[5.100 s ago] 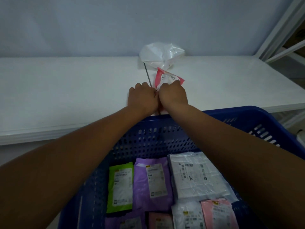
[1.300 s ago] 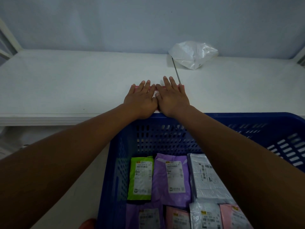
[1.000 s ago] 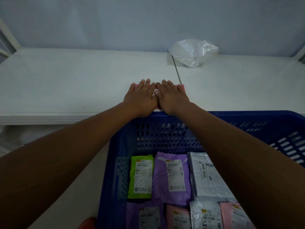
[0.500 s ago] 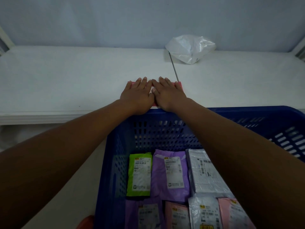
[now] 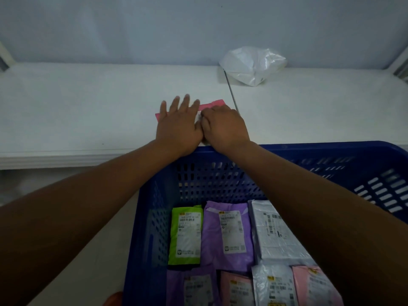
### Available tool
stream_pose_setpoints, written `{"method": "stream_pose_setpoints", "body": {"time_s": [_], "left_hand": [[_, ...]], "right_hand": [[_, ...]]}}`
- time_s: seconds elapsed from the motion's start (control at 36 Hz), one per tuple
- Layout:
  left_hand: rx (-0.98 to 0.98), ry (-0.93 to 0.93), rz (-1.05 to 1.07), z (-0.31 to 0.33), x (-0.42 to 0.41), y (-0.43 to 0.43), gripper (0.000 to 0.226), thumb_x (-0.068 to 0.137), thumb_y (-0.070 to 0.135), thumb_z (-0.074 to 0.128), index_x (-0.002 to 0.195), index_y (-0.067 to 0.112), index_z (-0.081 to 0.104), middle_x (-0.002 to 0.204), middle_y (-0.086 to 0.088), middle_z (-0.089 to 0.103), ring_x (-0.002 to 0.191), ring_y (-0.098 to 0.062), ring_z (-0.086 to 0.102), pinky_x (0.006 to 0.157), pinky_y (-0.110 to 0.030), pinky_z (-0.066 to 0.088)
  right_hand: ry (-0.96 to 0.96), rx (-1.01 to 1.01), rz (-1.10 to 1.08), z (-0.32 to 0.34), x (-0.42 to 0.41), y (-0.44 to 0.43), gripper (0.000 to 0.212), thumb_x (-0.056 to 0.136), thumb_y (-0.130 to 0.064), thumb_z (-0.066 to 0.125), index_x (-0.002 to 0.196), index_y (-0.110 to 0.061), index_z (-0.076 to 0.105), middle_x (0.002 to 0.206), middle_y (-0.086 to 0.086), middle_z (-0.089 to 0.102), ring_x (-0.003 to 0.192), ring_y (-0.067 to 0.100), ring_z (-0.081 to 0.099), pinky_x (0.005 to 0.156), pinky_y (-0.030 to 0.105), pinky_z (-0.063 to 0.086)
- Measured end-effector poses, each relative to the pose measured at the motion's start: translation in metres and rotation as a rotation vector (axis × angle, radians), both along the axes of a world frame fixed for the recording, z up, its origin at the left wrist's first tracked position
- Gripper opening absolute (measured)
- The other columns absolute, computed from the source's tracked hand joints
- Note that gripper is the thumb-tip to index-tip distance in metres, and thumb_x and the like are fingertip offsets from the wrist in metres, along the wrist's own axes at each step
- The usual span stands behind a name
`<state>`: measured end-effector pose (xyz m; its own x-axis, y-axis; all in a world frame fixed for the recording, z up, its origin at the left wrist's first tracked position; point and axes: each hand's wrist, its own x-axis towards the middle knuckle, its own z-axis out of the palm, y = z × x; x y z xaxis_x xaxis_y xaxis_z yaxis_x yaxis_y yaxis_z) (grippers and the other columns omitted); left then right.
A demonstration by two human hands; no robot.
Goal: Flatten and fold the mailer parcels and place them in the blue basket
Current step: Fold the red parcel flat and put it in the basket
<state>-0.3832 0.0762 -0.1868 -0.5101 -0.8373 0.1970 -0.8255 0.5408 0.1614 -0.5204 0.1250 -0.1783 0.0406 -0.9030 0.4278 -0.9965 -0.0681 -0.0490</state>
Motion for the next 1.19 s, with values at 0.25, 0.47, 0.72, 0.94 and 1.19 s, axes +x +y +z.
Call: {"method": "stream_pose_setpoints", "body": {"time_s": [0.25,0.47,0.72,0.94,1.19], "left_hand": [[-0.157,0.080,-0.089,0.0054,0.0022,0.0066,0.053,0.087,0.044,0.018,0.087,0.015,0.062,0.096,-0.006,0.066,0.093,-0.026,0.058,0.081,-0.040,0.044],[-0.108,-0.083,0.051,0.0066,0.0006,0.0051,0.068,0.087,0.052,0.015,0.130,0.022,0.058,0.130,-0.010,0.053,0.116,-0.029,0.044,0.094,-0.043,0.032],[-0.208,-0.003,0.067,0.0035,0.0014,0.0062,0.052,0.088,0.045,0.035,0.114,0.015,0.067,0.110,-0.009,0.059,0.102,-0.026,0.046,0.086,-0.038,0.034],[0.048,-0.048,-0.010,0.0033,-0.0009,0.0016,0.059,0.100,0.046,0.029,0.155,0.022,0.027,0.164,-0.006,0.019,0.152,-0.026,0.010,0.120,-0.057,-0.001],[-0.164,-0.069,0.060,0.0060,-0.0004,0.0082,0.058,0.096,0.047,0.019,0.129,0.025,0.061,0.125,-0.007,0.055,0.113,-0.028,0.045,0.092,-0.044,0.031]], "right_hand": [[-0.058,0.210,-0.254,-0.0027,-0.0042,-0.0057,0.051,0.101,-0.043,0.023,0.140,-0.026,0.053,0.164,0.009,0.019,0.152,0.029,0.008,0.120,0.050,0.012],[-0.144,-0.017,-0.108,0.0021,0.0005,0.0023,0.025,0.096,-0.025,0.039,0.081,-0.016,0.056,0.085,0.005,0.064,0.074,0.020,0.056,0.063,0.030,0.033],[-0.196,0.078,-0.195,-0.0021,-0.0019,-0.0065,0.030,0.095,-0.024,0.042,0.070,-0.013,0.055,0.072,0.005,0.059,0.063,0.020,0.052,0.060,0.032,0.035],[-0.157,0.017,-0.219,-0.0014,-0.0030,-0.0040,0.029,0.091,-0.026,0.045,0.075,-0.009,0.061,0.075,0.009,0.063,0.067,0.023,0.055,0.062,0.034,0.042],[-0.063,0.158,-0.284,-0.0026,-0.0056,-0.0056,0.055,0.096,-0.044,0.033,0.135,-0.013,0.058,0.160,0.013,0.027,0.151,0.027,0.014,0.120,0.044,0.017]]}}
